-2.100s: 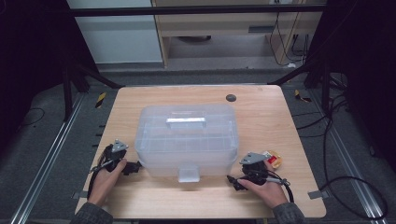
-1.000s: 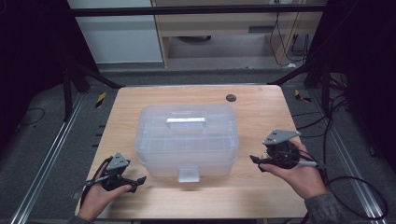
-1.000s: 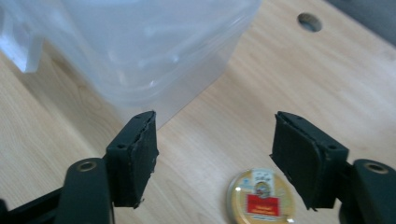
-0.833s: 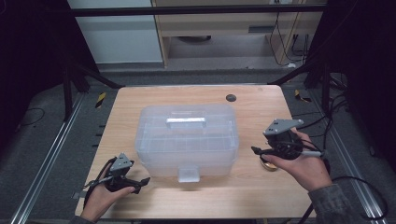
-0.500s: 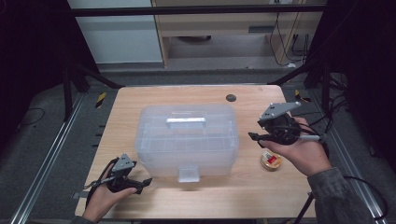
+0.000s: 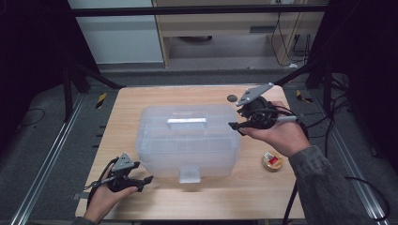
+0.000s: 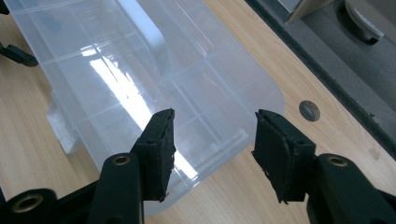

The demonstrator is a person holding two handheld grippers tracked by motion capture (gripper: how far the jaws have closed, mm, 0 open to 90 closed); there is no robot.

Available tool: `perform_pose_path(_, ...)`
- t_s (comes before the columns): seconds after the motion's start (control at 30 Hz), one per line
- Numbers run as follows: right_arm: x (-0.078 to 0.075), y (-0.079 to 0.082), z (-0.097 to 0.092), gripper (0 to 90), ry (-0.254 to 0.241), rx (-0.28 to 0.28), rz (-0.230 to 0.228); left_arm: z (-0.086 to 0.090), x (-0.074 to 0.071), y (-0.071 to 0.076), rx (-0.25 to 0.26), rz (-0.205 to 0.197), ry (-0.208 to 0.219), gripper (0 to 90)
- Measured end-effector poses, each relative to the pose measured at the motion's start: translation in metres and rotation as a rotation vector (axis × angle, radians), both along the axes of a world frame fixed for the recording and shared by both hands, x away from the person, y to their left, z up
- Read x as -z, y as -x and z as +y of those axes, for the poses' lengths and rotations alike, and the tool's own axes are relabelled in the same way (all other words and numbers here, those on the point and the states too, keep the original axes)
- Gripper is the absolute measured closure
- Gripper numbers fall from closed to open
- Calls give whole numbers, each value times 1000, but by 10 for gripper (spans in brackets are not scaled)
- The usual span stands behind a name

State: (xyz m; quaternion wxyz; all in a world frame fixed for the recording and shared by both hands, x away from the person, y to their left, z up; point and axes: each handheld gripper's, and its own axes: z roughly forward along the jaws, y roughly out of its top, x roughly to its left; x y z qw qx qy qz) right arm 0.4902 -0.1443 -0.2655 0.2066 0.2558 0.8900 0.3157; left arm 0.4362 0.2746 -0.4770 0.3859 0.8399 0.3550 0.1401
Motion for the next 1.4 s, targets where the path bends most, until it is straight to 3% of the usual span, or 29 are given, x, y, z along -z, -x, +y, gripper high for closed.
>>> perform_pose_path(0.2, -1, -6, 15, 450, 10, -25, 7, -2, 0, 1, 1, -5, -1, 200)
perform_pose_path(0.6, 13, -20, 37, 515, 42, -75, 46, -1, -2, 0, 5, -4, 7, 223)
perform_pose_path(1.4, 32, -38, 85, 553, 94, -140, 74, 1, -5, 0, -2, -20, 15, 287)
